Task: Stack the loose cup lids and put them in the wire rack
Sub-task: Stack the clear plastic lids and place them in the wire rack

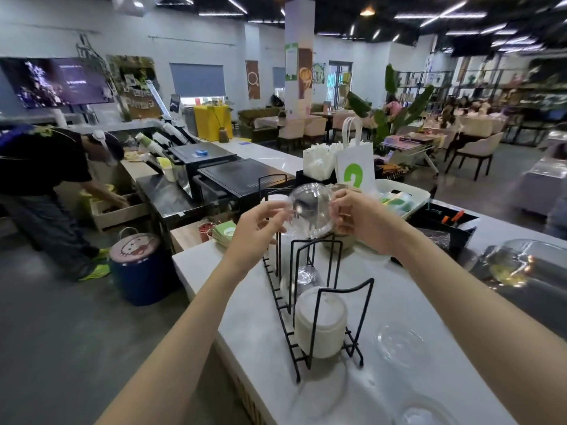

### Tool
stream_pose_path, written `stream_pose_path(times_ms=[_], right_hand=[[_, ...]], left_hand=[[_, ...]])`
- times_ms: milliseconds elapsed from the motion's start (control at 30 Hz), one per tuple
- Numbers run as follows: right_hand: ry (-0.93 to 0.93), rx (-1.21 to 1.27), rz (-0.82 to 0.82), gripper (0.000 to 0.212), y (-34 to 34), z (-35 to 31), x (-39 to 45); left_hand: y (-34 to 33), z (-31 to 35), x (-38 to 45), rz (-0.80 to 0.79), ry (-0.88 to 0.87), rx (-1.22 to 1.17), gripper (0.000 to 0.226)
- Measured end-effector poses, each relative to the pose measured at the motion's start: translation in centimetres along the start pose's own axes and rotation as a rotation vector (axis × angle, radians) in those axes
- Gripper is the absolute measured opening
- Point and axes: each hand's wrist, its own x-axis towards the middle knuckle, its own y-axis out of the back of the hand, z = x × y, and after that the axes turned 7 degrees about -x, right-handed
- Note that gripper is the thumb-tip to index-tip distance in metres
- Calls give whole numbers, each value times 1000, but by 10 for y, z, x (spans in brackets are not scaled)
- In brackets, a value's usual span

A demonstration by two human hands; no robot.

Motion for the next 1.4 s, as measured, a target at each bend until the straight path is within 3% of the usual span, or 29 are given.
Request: stream_pose_path(times_ms=[100, 233, 433, 533, 733, 967, 1067, 1400], right_hand=[[-96, -25, -10, 7, 5, 21, 10], [-119, -165, 63, 29, 8, 44, 18], [-255, -281, 45, 19, 13, 73, 13], [-280, -336, 16, 14, 7, 84, 10], [-372, -420, 117, 9, 9, 109, 13], [-449, -425, 126, 13, 7, 134, 14], [-452, -427, 137, 14, 4, 137, 13], [-407, -431, 222, 21, -6, 143, 9]], left_hand=[[4, -22, -1, 32, 2, 11, 15], [5, -44, -6, 92, 70, 7, 16], [6, -72, -31, 109, 296, -184, 19], [3, -87, -40, 120, 386, -183, 15], [-2, -105, -47, 112, 516, -132, 8], [-6, -111, -48, 133, 500, 86, 5], [-10, -114, -48, 131, 474, 185, 15], [-19, -118, -47, 170, 474, 253, 24]])
